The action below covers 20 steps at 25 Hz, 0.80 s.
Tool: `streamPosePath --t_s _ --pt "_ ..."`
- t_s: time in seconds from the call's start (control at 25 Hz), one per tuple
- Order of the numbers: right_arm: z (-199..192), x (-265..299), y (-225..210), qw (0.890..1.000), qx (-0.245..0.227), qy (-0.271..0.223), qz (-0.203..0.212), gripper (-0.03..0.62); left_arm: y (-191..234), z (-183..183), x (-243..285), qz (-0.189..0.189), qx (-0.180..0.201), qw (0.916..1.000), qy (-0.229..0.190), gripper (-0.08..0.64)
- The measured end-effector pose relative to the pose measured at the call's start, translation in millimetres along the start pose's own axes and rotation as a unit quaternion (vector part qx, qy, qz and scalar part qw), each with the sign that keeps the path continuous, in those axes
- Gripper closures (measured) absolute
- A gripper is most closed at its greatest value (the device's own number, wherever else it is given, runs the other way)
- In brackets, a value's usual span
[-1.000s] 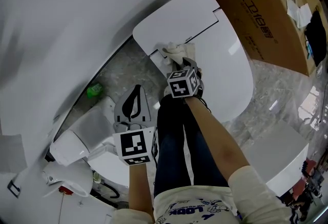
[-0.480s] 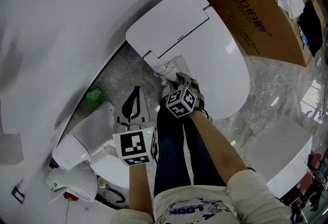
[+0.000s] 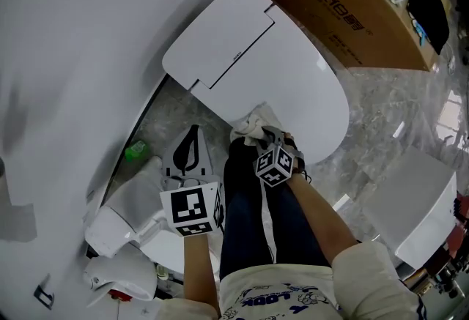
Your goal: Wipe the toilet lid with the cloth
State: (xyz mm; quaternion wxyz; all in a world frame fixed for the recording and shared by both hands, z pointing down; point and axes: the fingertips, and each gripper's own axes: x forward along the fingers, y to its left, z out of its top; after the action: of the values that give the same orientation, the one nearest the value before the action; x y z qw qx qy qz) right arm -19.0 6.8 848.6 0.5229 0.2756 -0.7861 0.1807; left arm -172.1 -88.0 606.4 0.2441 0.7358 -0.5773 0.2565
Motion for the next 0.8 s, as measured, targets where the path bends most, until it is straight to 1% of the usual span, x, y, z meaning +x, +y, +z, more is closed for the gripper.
streamPosePath --t_s 0.24,0.44,0.64,0.8 --pt "-63.5 -24.1 -7.9 0.999 0.035 0.019 -0.002 0.489 -35.1 14.0 10.3 -0.033 0.030 0.9990 -0.002 0.557" --pt "-126.0 -46.9 -20.5 0.995 0.090 0.043 -0.019 0.489 -70.3 21.3 17.4 -0.064 0.055 0.9965 -0.002 0.557" --pt "-190.6 -70.9 -35.9 0.984 0.157 0.076 -0.044 0.489 -102.8 26.9 23.4 -0.092 0.079 0.9926 0.001 0.557" --pt "-225.4 -85.3 -46.2 0.974 0.200 0.089 -0.058 0.488 -123.2 31.8 25.9 -0.107 0.093 0.9899 0.001 0.557"
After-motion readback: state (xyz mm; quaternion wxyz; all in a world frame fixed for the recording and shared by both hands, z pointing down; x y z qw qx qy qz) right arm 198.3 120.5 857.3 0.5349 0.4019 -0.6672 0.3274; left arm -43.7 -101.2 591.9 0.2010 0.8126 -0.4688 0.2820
